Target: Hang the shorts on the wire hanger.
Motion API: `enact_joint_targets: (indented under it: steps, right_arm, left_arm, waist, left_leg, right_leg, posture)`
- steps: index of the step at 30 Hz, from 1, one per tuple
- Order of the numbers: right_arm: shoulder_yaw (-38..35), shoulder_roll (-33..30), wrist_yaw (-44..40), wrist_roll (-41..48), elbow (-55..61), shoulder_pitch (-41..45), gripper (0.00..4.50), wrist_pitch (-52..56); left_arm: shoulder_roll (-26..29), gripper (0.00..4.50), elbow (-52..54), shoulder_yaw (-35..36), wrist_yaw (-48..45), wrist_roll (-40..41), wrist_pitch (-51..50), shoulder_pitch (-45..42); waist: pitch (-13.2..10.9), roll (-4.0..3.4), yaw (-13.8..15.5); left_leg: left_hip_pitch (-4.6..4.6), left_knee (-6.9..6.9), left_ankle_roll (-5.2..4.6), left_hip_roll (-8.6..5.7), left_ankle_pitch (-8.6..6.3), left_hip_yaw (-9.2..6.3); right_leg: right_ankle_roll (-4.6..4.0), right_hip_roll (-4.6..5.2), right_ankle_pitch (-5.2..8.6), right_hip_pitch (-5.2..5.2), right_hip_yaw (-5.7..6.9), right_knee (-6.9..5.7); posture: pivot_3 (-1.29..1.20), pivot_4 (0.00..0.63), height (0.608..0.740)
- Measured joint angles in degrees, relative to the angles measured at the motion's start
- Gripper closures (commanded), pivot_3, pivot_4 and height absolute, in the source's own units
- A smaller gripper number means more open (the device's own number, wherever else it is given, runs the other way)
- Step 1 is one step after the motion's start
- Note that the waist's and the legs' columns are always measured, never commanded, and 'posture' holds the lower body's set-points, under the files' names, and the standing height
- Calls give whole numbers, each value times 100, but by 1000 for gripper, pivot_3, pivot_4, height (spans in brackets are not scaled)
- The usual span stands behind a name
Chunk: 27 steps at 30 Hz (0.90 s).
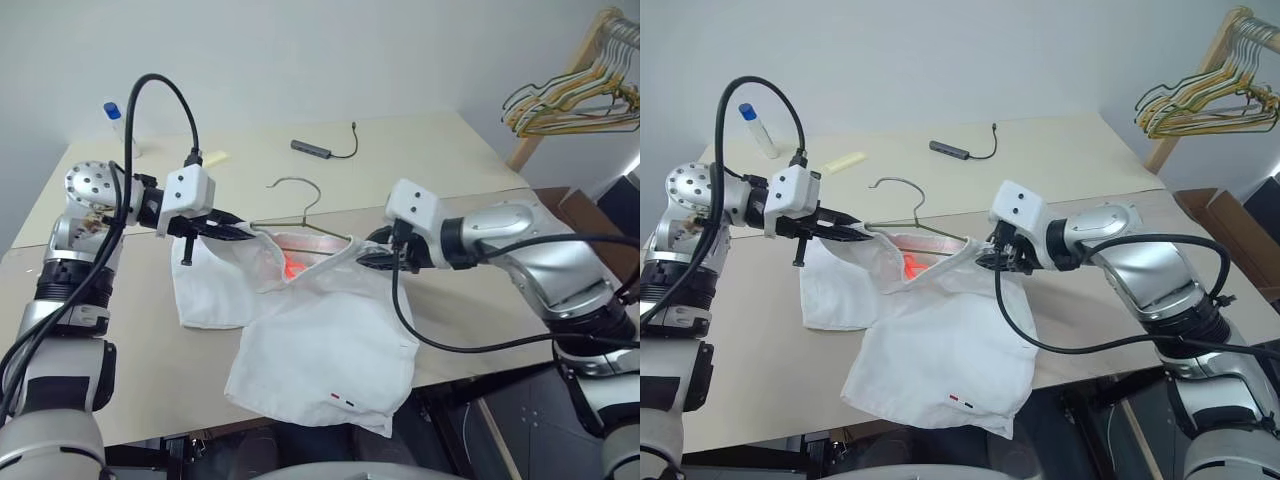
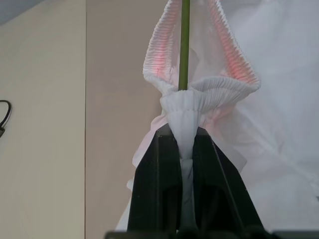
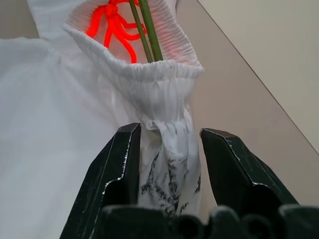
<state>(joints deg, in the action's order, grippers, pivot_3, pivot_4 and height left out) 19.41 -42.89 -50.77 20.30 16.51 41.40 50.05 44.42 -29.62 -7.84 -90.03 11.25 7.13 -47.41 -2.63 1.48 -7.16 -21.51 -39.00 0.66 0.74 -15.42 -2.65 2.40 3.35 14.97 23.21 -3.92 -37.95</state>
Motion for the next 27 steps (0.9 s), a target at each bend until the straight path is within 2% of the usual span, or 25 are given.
enact_joint_targets:
  steps: [3, 4, 6, 11, 12, 23, 26, 27]
  right_arm:
    - [0, 264, 17, -4, -174, 7, 2183, -95]
    - [0, 351, 22, -4, -260, 10, 2346, -97]
    - [2, 437, 23, 4, -375, 10, 2743, -95]
    - [-24, 457, -14, 27, -380, -21, 4370, -130]
    - [-24, 457, -23, 28, -350, -43, 4448, -147]
    - [-202, 527, 183, 32, -347, -221, 4458, -95]
    - [-478, 526, 374, 38, -297, -417, 4461, -47]
    - [-639, 511, 497, 23, -317, -535, 4467, -22]
  left_arm:
    - [-18, 4500, 57, 19, -57, 48, -60, 0]
    - [-27, 4500, 73, 20, -61, 50, -82, 0]
    - [-34, 4500, 89, 20, -64, 50, -103, 0]
    - [-34, 4500, 89, 92, 32, 45, -105, 3]
    - [-34, 4500, 88, 108, 54, 43, -104, 3]
    - [-323, 995, -280, 240, 177, 97, 12, -39]
    - [-358, 35, -407, 580, 286, 373, -47, -211]
    - [-409, 0, -509, 840, 413, 576, -151, -309]
  waist:
    - [0, 0, -7]
    - [0, 0, -6]
    - [0, 0, -3]
    - [0, 0, 1]
    - [0, 0, 1]
    - [0, 0, -8]
    - [0, 0, -16]
    - [0, 1, -12]
  left_leg:
    - [1, 0, 0, 0, 0, 0]
    - [1, 0, 0, 0, 0, 0]
    - [1, -1, 1, 0, 0, -1]
    - [0, -1, 0, -1, 0, -3]
    - [0, 0, 0, -1, 0, -3]
    - [1, -1, 1, -1, 0, -3]
    - [0, -1, 1, -1, 0, -5]
    - [0, -2, 1, -1, 0, -8]
  right_leg:
    - [0, -1, 0, -1, 0, -1]
    - [0, -1, 0, -1, 0, -1]
    - [0, -1, 0, -1, 0, -2]
    - [0, 1, 0, -1, 0, -1]
    - [0, 1, 0, -1, 0, -1]
    - [-1, 1, 0, -2, 0, -2]
    - [-1, 1, 0, -1, 1, -2]
    - [-1, 3, 0, -2, 1, -1]
  posture:
    - [-87, 0, 740]
    - [-87, 0, 740]
    - [-86, 0, 740]
    - [-90, 0, 740]
    - [-92, 0, 740]
    - [-116, 0, 740]
    - [-127, 0, 740]
    - [-136, 0, 740]
